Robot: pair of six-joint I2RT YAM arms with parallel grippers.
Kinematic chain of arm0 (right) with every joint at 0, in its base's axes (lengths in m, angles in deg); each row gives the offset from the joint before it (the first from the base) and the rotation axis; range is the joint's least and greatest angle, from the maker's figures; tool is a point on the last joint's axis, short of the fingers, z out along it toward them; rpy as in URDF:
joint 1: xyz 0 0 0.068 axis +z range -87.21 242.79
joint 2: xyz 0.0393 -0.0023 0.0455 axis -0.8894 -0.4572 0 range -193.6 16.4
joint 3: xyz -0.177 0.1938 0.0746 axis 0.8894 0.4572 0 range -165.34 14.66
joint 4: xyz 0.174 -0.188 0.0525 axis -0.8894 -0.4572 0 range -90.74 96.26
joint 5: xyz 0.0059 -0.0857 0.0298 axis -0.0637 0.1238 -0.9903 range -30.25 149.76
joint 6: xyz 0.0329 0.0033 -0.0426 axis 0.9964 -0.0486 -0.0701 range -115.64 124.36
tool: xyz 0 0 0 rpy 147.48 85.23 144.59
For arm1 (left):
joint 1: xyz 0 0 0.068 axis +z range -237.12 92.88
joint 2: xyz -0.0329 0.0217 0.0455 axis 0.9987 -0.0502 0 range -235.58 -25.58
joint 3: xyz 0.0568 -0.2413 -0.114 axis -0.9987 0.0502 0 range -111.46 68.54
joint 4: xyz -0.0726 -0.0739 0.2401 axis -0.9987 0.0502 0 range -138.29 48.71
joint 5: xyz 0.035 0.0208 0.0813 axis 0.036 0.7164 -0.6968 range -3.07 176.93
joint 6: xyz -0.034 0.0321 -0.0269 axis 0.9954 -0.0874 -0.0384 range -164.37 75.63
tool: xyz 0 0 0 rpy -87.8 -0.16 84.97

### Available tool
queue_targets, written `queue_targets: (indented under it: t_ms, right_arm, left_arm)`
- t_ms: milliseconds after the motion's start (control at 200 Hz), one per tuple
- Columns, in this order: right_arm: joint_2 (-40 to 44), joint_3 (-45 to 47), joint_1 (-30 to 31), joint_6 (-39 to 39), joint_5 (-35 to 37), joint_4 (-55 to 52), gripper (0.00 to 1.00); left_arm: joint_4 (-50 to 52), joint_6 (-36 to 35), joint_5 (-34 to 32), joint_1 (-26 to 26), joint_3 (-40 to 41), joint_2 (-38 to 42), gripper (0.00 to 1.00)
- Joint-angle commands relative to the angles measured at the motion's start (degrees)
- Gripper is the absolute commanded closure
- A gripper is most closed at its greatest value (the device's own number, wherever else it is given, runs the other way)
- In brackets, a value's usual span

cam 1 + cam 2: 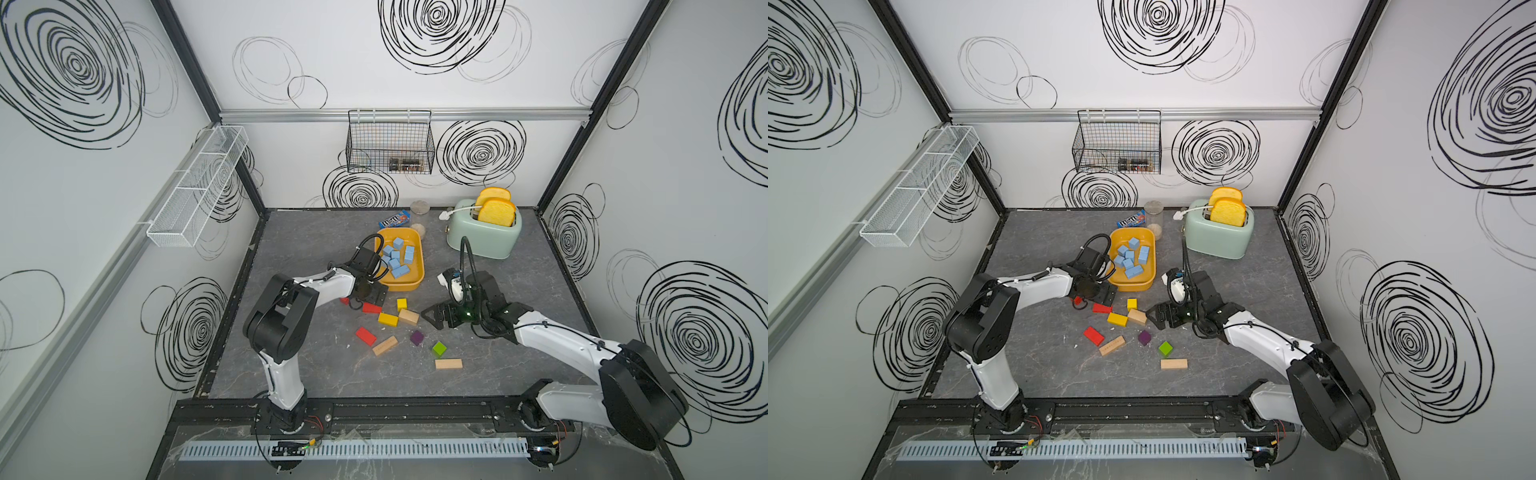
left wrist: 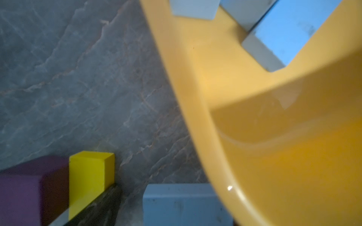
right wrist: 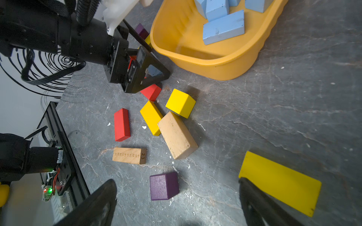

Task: Pick out the blue building blocks
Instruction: Pick up the building block from the center of the board.

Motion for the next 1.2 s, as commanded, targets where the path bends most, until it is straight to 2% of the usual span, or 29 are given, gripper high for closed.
queue_targets:
  t_ms: [0,395,555,675,755,1196]
  right_arm:
    - [0.55,-1.29,0.28,-0.50,-0.60,-0.38,0.02]
    - [0.99,-1.29,0.32,-0.53,-0.10,-0.65,0.02]
    - [1.10,-1.03,0.33,-0.57,-0.01,-0.65,0.02]
    - [1.21,-0.87,0.30,-0.55,-0.03,-0.48,0.02]
    - [1.34,-0.86,0.30,-0.58,-0.11,-0.47,0.02]
    - [1.54,-0.86,0.39,-0.39,-0.33,-0.47,0.02]
  left_arm:
    - [3.53,2.23,1.25,1.70,1.93,1.16,0.02]
    - [2.54,3.05,4.26,0.87,-1.83,-4.23,0.11]
    - [3.33,3.39,3.62,0.41,-1.18,-4.26,0.20]
    - [3.76,3.40,2.68,0.40,0.21,-3.32,0.22]
    - [4.07,3.42,2.14,0.49,1.02,-2.69,0.28]
    - [3.46,4.79,-0.46,5.52,4.33,0.41,0.23]
